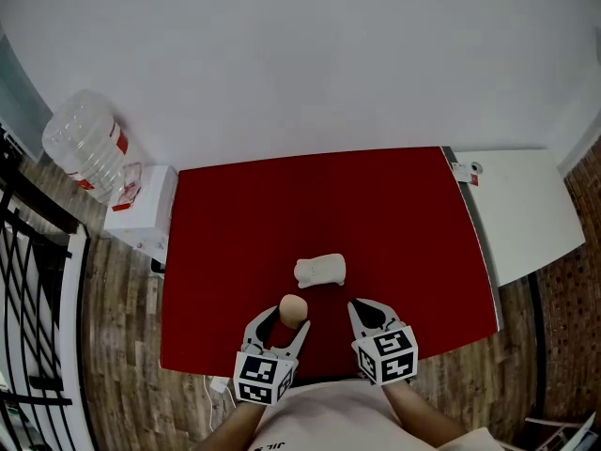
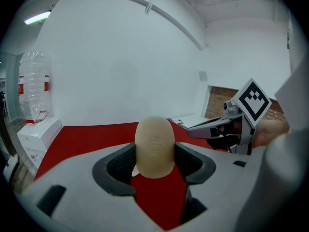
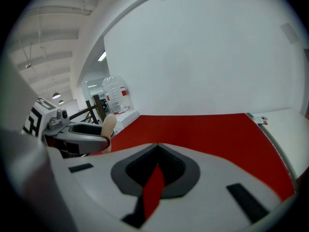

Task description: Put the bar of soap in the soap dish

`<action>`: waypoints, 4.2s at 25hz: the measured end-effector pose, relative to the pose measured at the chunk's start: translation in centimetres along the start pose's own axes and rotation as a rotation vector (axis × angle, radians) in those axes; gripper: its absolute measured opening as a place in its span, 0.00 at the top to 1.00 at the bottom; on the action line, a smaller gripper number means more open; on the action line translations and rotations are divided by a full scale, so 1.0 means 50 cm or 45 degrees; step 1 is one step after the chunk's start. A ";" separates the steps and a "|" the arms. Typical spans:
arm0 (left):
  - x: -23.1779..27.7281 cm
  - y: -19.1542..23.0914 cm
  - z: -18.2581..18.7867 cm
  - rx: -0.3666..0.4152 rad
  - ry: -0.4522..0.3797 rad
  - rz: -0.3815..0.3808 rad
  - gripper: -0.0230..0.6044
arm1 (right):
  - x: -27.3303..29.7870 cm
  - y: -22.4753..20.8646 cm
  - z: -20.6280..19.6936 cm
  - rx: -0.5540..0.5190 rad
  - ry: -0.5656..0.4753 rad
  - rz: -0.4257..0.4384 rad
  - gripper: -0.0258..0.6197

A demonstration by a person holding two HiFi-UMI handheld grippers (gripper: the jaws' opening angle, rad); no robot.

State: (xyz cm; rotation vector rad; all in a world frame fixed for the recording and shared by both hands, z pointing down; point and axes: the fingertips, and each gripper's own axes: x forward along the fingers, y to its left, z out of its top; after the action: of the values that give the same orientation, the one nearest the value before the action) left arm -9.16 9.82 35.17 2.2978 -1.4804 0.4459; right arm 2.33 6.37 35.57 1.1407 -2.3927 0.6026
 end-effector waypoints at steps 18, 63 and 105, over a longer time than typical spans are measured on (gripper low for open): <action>0.068 0.039 0.004 0.002 0.048 -0.033 0.55 | 0.060 -0.046 0.018 0.021 0.030 -0.024 0.96; 0.322 0.176 -0.070 0.074 0.140 -0.078 0.55 | 0.304 -0.175 -0.031 0.062 0.112 -0.057 0.96; 0.398 0.086 -0.142 0.912 0.413 -0.823 0.55 | 0.267 -0.231 -0.053 0.185 0.070 -0.131 0.96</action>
State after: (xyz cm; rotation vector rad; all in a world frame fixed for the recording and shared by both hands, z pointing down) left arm -5.62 -4.35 50.99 2.8470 -0.3856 1.2078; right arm 4.33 -6.96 47.24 1.2815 -2.2593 0.7735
